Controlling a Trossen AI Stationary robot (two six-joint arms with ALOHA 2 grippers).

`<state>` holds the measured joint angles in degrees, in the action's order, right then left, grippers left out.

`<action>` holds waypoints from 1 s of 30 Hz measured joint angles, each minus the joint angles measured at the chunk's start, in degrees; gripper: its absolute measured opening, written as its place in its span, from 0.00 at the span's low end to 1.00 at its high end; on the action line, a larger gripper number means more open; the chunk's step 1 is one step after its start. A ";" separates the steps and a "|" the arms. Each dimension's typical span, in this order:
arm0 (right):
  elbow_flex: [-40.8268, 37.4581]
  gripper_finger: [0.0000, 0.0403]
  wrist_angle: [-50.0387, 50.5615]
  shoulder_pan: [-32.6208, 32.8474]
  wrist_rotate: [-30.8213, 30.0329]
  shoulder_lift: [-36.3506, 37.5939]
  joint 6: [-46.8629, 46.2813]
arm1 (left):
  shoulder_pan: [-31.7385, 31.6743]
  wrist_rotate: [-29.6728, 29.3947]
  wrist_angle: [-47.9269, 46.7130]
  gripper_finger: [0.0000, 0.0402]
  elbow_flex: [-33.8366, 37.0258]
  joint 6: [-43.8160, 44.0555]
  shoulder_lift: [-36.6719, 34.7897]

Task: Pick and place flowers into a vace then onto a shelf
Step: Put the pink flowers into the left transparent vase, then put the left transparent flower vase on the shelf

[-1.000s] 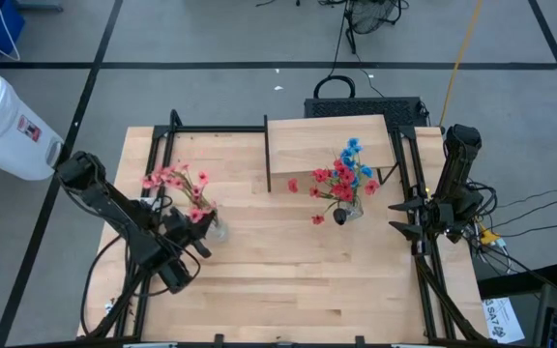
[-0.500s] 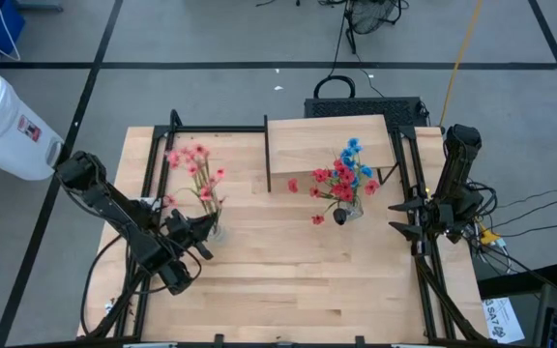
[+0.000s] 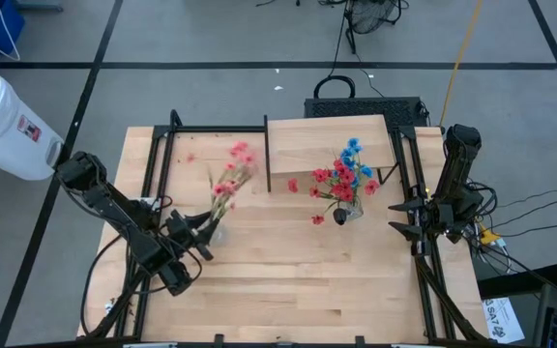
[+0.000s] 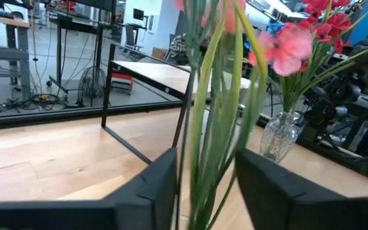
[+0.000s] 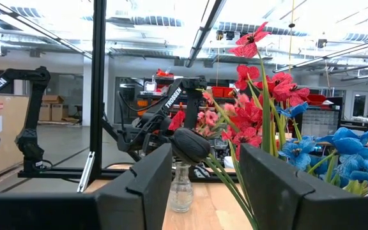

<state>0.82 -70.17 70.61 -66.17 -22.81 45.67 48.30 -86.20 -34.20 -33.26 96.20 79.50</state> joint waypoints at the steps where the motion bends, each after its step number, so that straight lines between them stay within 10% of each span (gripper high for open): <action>1: 0.00 0.44 0.00 0.00 0.00 0.00 0.00 | 0.18 -0.08 0.06 0.43 0.00 0.04 0.00; 12: -0.01 0.43 0.17 -0.01 0.00 0.00 0.00 | 0.96 -2.61 0.46 0.66 -0.07 0.01 -0.02; 30: 0.00 0.44 0.18 -0.02 0.00 0.02 0.00 | 2.16 -3.88 2.84 0.69 -5.35 -12.21 -1.07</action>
<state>0.82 -69.99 70.59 -66.17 -22.79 45.67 50.46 -90.08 -31.35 -38.60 83.98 78.43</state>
